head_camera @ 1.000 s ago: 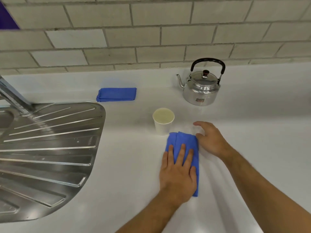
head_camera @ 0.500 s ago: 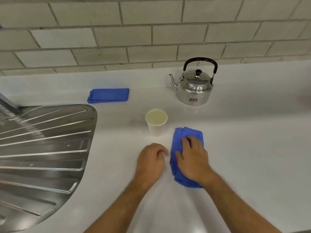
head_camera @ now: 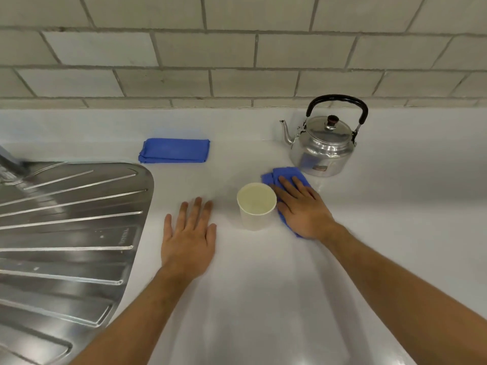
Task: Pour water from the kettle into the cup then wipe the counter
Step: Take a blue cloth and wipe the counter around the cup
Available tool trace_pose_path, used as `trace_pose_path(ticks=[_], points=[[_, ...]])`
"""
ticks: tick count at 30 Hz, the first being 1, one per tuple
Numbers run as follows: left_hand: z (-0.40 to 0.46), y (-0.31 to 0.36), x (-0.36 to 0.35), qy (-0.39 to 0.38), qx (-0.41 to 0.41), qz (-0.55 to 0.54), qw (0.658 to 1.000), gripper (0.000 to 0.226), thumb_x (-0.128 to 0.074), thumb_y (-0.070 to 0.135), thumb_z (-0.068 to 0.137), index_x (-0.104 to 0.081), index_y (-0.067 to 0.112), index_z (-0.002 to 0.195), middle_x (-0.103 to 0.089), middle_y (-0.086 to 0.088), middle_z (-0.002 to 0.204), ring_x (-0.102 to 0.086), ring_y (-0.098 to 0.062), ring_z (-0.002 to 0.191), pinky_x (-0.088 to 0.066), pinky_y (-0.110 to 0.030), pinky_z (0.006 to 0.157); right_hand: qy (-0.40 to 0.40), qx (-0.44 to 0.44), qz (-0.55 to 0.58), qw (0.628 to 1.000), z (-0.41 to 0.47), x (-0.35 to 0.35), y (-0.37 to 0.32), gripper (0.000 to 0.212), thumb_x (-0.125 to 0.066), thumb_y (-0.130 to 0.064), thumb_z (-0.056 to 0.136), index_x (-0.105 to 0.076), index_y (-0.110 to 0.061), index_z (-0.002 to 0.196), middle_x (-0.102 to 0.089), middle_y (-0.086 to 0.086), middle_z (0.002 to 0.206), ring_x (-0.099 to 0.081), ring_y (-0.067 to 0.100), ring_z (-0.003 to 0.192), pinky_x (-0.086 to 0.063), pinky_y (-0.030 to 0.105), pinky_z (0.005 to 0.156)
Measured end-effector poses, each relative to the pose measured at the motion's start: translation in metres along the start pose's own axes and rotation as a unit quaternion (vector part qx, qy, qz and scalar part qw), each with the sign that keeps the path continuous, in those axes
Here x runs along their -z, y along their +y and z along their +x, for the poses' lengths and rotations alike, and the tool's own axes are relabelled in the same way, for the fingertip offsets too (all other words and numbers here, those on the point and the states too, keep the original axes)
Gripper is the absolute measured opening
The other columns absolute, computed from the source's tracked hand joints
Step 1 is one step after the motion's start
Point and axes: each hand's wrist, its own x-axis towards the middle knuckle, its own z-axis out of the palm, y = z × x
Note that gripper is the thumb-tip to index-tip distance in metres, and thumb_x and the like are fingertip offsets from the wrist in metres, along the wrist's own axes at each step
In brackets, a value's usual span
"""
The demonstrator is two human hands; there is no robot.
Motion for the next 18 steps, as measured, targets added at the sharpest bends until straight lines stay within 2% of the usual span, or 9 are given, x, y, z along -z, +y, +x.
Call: trace_pose_path(ticks=[3,6,9,11,13,15,18], points=[[0.001,0.000,-0.003,0.005,0.004,-0.001,1.000,0.057,-0.008,0.045,0.098,0.013,0.037,0.150,0.009,0.012,0.163,0.010,-0.014,0.150,0.004,-0.045,0.122,0.003,-0.018,0.010,1.000,0.041,0.002,0.004,0.057,-0.019,-0.049,0.102,-0.005,-0.036,0.156,-0.002,-0.005,0.166,0.001,0.022,0.152,-0.005,0.040,0.121],[0.001,0.001,-0.004,0.014,0.004,-0.003,1.000,0.056,-0.007,0.045,0.098,0.016,0.036,0.149,0.010,0.012,0.162,0.011,-0.014,0.150,0.003,-0.045,0.122,0.019,-0.041,-0.001,0.999,0.081,0.002,-0.012,0.061,-0.021,-0.049,0.101,-0.010,-0.027,0.157,-0.005,0.005,0.166,-0.004,0.029,0.151,-0.008,0.044,0.120],[0.000,0.002,-0.004,0.026,-0.002,0.001,1.000,0.056,-0.003,0.046,0.097,0.015,0.036,0.149,0.010,0.013,0.162,0.009,-0.015,0.150,0.001,-0.044,0.122,0.021,-0.021,0.002,1.000,0.117,0.003,-0.034,0.064,-0.026,-0.049,0.100,-0.013,-0.022,0.157,-0.008,0.010,0.165,-0.007,0.033,0.150,-0.008,0.045,0.119],[-0.001,0.002,-0.003,0.032,-0.004,0.006,0.999,0.058,0.003,0.047,0.093,0.014,0.037,0.149,0.010,0.014,0.161,0.006,-0.015,0.151,0.000,-0.043,0.122,0.010,0.027,0.004,1.000,0.135,0.004,-0.044,0.064,-0.024,-0.052,0.099,-0.011,-0.026,0.157,-0.006,0.005,0.166,-0.005,0.030,0.151,-0.006,0.043,0.119],[-0.002,0.002,-0.003,0.036,-0.005,0.011,0.999,0.060,0.005,0.048,0.092,0.011,0.038,0.150,0.008,0.015,0.161,0.004,-0.014,0.151,-0.001,-0.042,0.122,0.001,0.114,-0.001,0.994,0.143,0.004,-0.046,0.063,-0.025,-0.053,0.099,-0.010,-0.032,0.157,-0.006,-0.003,0.166,-0.004,0.026,0.151,-0.006,0.040,0.119],[-0.001,0.002,-0.002,0.037,-0.005,0.008,0.999,0.059,0.001,0.048,0.093,0.008,0.039,0.151,0.006,0.015,0.162,0.003,-0.014,0.151,-0.001,-0.041,0.122,-0.011,0.208,-0.001,0.978,0.142,0.005,-0.041,0.060,-0.027,-0.053,0.100,-0.012,-0.036,0.155,-0.009,-0.010,0.165,-0.004,0.023,0.152,-0.008,0.039,0.119],[0.000,0.001,-0.001,0.030,-0.007,0.008,0.999,0.059,0.001,0.048,0.093,0.007,0.039,0.151,0.006,0.015,0.162,0.003,-0.013,0.151,0.000,-0.041,0.122,-0.036,0.306,-0.039,0.951,0.130,0.007,-0.024,0.063,-0.025,-0.060,0.097,-0.010,-0.039,0.155,-0.007,-0.014,0.164,-0.003,0.021,0.152,-0.012,0.038,0.120]])
